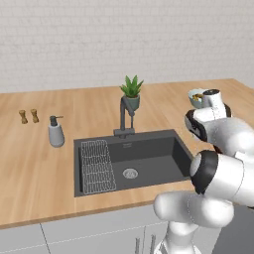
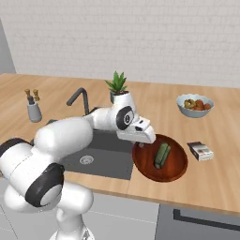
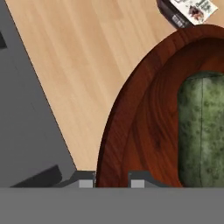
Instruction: Pick the cucumber from the sink and place it in the bowl. Then pick the bowl and place it in the microwave. Then close the microwave door and press the start button.
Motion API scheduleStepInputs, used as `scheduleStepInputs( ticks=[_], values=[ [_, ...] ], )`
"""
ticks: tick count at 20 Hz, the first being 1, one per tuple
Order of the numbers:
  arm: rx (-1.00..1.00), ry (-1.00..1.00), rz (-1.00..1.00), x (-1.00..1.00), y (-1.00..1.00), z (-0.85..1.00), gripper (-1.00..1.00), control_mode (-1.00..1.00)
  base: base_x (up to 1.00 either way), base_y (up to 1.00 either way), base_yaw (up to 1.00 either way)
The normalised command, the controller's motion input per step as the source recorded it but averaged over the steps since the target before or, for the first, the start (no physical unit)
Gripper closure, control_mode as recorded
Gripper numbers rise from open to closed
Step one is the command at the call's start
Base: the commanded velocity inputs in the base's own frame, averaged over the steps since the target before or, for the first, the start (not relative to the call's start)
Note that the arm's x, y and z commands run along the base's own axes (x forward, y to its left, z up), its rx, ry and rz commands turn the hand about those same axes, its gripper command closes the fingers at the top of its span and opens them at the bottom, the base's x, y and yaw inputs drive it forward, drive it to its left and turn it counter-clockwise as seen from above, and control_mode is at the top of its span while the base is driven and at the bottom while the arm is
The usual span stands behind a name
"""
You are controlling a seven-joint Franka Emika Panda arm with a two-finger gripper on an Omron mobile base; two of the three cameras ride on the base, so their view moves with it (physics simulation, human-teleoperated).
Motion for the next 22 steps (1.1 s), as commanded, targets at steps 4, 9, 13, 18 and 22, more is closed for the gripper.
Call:
scheduleStepInputs(
  ticks=[4,9,13,18,22],
  values=[
    [-0.17,-0.03,0.13,-0.45,0.44,0.74,1.00,-1.00,0.00,0.00,0.00],
    [-0.06,0.02,0.19,-0.24,0.26,0.80,1.00,-1.00,0.00,0.00,0.00],
    [0.00,0.09,0.21,-0.06,0.15,0.63,1.00,-1.00,0.00,0.00,0.00],
    [0.00,0.07,0.14,0.00,0.01,0.53,1.00,-1.00,0.00,0.00,0.00],
    [0.00,0.05,0.00,0.00,0.00,0.07,1.00,-1.00,0.00,0.00,0.00]
  ],
)
